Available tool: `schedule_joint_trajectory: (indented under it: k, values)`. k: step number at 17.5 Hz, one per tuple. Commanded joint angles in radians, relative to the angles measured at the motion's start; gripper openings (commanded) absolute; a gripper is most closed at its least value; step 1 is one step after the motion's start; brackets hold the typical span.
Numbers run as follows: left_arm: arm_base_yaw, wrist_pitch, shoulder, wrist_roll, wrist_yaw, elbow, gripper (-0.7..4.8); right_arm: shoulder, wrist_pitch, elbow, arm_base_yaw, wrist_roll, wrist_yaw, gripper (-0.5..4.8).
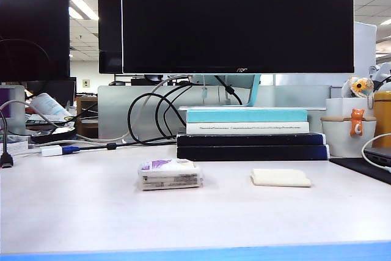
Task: Pick up a packet of tissues from the table with the left hand, then take a tissue from it with the right hand.
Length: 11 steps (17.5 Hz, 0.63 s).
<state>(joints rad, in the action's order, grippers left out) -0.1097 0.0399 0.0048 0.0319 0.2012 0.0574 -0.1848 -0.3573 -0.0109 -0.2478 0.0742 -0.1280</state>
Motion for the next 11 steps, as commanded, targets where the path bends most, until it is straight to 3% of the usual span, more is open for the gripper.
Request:
schedule_joint_trajectory:
  k: [1, 5, 7, 11]
  values:
    - [0.0, -0.002, -0.003, 0.016, 0.001, 0.001, 2.1, 0.146, 0.311, 0.011, 0.0, 0.002, -0.013, 0.08]
    - [0.0, 0.056, -0.003, 0.02, 0.005, 0.0, 1.64, 0.184, 0.446, 0.011, 0.0, 0.03, -0.009, 0.09]
    - [0.0, 0.056, -0.003, 0.02, 0.002, 0.001, -0.1, 0.184, 0.423, 0.011, -0.001, 0.03, 0.006, 0.1]
    - [0.0, 0.064, -0.003, 0.013, -0.048, 0.001, -0.06, 0.184, 0.435, 0.011, -0.001, 0.031, -0.007, -0.02]
